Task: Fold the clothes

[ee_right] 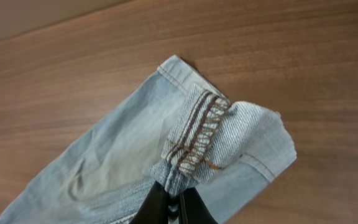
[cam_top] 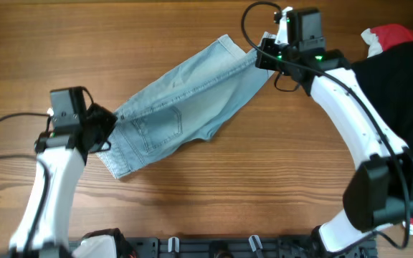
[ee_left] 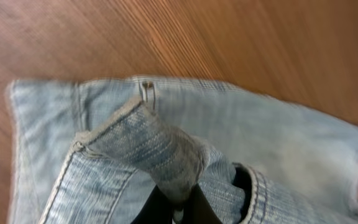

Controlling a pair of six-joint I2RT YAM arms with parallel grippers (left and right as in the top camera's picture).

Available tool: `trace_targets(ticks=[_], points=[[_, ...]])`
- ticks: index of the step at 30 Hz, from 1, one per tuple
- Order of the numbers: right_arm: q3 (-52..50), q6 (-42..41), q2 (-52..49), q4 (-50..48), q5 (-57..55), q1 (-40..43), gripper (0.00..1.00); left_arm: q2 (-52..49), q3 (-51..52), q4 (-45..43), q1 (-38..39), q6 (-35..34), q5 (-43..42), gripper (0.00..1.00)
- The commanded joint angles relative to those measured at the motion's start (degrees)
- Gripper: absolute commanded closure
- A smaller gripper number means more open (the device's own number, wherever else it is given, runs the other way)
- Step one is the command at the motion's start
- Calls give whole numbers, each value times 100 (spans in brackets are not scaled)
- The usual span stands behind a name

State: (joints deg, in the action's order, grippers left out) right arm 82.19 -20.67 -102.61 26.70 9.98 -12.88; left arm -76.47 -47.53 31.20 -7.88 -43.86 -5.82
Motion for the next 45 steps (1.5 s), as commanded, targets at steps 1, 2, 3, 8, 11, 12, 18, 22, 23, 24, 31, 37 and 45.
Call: trace_targets(ticks=[1, 2, 3, 8, 11, 12, 18, 22, 23, 24, 31, 37, 45], points=[[188, 234, -372, -361, -289, -66, 96, -748, -33, -557, -61, -35, 293, 96], [188, 306, -435, -487, -293, -109, 96, -863, -33, -704, -61, -35, 293, 96], [188, 422, -498, -678, -295, -179, 96, -949, -33, -837, -61, -33, 297, 96], [188, 422, -859, -1840, -310, -485, 61, -979, -33, -1263, -61, -35, 638, 85], [201, 603, -835, -1950, -577, -452, 19, -968, -33, -1259, -208, -380, 1019, 66], [203, 605, -811, -1777, -767, -363, 18, -966, -35, -1259, -291, -531, 1019, 60], [199, 356, -765, -28, -1032, 444, 19, -518, -35, -533, -575, -605, 400, 65], [175, 901, -793, 426, -575, 621, 18, -415, -33, 678, -284, -146, -455, 66], [155, 1080, -822, 461, -326, 621, 18, -415, -33, 800, -208, -136, -378, 66], [153, 1167, -870, 496, -184, 621, 18, -415, -33, 874, -138, -136, -332, 66], [153, 1167, -1947, 2, 688, 570, 19, -422, -33, 713, 492, -138, -22, 64], [153, 1215, -2229, -656, 708, 315, 24, -597, -33, 577, 802, -140, 295, 64], [153, 33, -2166, 785, -1375, 380, 96, -1373, -33, 219, 841, -142, 356, 64]])
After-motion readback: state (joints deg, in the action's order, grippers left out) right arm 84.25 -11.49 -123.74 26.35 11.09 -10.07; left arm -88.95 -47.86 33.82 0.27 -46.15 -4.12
